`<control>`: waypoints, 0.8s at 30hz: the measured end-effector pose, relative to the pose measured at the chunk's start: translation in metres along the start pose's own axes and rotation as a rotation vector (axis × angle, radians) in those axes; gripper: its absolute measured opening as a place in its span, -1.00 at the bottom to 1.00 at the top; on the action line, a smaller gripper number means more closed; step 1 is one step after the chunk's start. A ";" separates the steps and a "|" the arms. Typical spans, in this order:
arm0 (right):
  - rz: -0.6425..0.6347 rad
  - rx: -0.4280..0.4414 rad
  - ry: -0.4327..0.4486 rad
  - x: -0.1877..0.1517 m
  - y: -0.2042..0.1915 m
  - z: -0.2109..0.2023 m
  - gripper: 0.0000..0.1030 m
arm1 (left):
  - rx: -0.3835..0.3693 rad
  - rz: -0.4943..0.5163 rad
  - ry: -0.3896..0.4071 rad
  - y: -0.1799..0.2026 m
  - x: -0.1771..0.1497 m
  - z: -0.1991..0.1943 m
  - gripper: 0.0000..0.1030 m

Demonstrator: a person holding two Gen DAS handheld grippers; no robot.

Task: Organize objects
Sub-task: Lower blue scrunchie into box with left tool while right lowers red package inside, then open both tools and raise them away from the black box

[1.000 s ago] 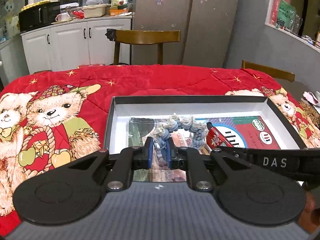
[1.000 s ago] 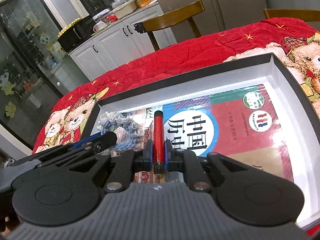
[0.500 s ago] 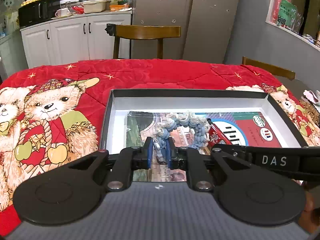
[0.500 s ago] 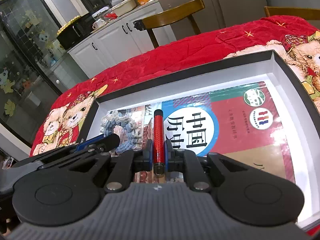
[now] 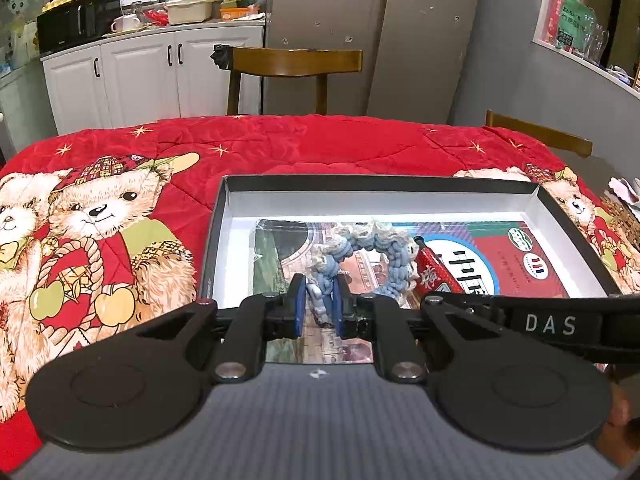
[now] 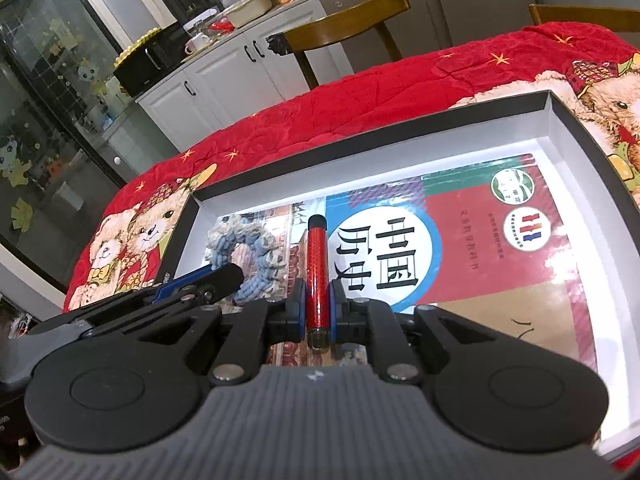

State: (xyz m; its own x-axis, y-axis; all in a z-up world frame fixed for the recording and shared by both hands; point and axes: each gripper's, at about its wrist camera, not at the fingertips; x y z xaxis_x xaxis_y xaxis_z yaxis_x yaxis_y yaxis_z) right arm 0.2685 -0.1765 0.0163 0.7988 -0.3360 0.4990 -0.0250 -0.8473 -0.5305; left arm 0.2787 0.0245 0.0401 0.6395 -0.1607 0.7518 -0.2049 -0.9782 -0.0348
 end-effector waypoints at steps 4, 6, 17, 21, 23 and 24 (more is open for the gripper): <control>0.002 -0.001 -0.008 0.001 0.000 0.000 -0.64 | -0.006 -0.016 -0.020 -0.003 0.000 0.002 -0.67; 0.009 -0.001 -0.014 0.001 0.000 -0.001 -0.63 | -0.012 -0.026 -0.027 -0.005 0.001 0.002 -0.67; -0.091 0.059 0.089 0.005 -0.018 -0.035 -0.10 | 0.004 -0.099 0.028 -0.038 0.018 -0.028 -0.66; -0.119 0.090 0.150 0.008 -0.025 -0.058 -0.01 | 0.033 -0.124 0.092 -0.055 0.028 -0.055 -0.66; -0.132 0.108 0.193 0.009 -0.030 -0.073 0.11 | 0.045 -0.126 0.129 -0.062 0.032 -0.072 -0.66; -0.140 0.119 0.216 0.009 -0.032 -0.082 0.12 | 0.049 -0.122 0.148 -0.064 0.035 -0.081 -0.66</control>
State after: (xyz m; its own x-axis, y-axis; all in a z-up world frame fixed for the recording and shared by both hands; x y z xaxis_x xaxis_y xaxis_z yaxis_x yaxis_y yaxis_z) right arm 0.2273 -0.1860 0.0945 0.6429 -0.3091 0.7008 0.1578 -0.8418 -0.5161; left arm 0.2539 0.0918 0.1217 0.5405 -0.0232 0.8410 -0.0942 -0.9950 0.0331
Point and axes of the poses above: each gripper's, at about its wrist camera, not at the fingertips, and z roughly the way its jaws point, y to its right, x to its top, and after that the axes turned 10 degrees about z, right-handed
